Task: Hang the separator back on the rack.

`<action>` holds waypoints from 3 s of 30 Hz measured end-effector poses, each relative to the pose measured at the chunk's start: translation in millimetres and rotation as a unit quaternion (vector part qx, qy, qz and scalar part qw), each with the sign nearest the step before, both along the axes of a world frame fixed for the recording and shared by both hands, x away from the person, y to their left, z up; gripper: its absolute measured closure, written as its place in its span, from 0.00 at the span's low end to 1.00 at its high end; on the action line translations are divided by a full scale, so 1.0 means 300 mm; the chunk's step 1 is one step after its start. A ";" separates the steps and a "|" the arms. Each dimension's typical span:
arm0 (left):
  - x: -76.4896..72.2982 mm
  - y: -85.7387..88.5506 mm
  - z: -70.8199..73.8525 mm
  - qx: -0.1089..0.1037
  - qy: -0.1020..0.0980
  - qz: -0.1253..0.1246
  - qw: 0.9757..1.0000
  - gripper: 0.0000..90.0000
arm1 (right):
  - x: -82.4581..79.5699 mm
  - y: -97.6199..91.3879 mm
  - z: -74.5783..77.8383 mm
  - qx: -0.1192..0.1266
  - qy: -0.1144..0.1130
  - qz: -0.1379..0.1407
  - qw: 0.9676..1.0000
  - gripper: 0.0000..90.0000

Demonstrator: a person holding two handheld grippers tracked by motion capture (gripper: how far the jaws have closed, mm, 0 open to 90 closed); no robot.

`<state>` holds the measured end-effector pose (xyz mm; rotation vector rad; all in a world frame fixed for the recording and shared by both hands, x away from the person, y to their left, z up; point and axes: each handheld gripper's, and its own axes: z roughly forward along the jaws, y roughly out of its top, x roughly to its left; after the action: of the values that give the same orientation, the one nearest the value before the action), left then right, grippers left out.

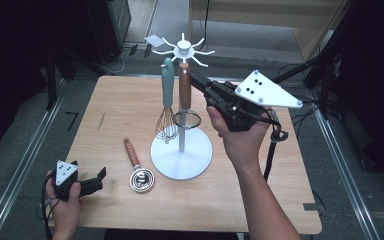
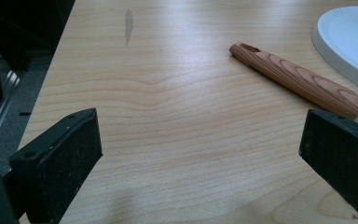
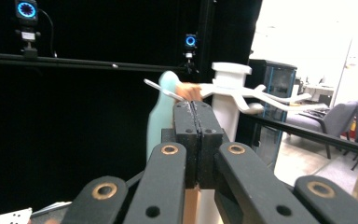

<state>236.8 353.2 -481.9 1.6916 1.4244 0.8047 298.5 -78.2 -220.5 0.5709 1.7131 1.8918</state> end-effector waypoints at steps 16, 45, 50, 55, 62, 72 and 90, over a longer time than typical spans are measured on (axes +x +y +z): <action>-0.008 -0.085 0.005 0.007 0.019 -0.043 0.999 0.61 | 0.010 -0.121 -0.205 -0.032 0.062 -0.037 0.997 1.00; 0.026 -0.193 -0.001 -0.018 0.075 -0.146 0.986 1.00 | -0.068 -0.228 -0.687 -0.100 0.190 -0.086 0.973 0.69; 0.026 -0.196 0.009 -0.017 0.074 -0.157 0.985 1.00 | -0.108 -0.258 -0.776 -0.122 0.222 -0.098 0.962 0.68; 0.039 -0.211 0.002 -0.012 0.083 -0.152 0.985 1.00 | -0.140 -0.283 -0.846 -0.141 0.256 -0.107 0.950 0.66; 0.051 -0.228 -0.013 -0.018 0.092 -0.155 0.983 0.99 | -0.119 -0.283 -0.885 -0.135 0.288 -0.119 0.940 0.61; 0.062 -0.231 -0.015 -0.021 0.099 -0.160 0.982 0.96 | -0.098 -0.240 -0.910 -0.154 0.301 -0.114 0.934 0.59; 0.041 -0.278 0.001 -0.033 0.094 -0.179 0.979 0.94 | -0.101 -0.236 -0.906 -0.155 0.298 -0.108 0.936 0.59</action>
<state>249.1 269.9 -481.5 1.9382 1.1986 0.4041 268.3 -149.0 -492.3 1.2359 2.1520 1.3255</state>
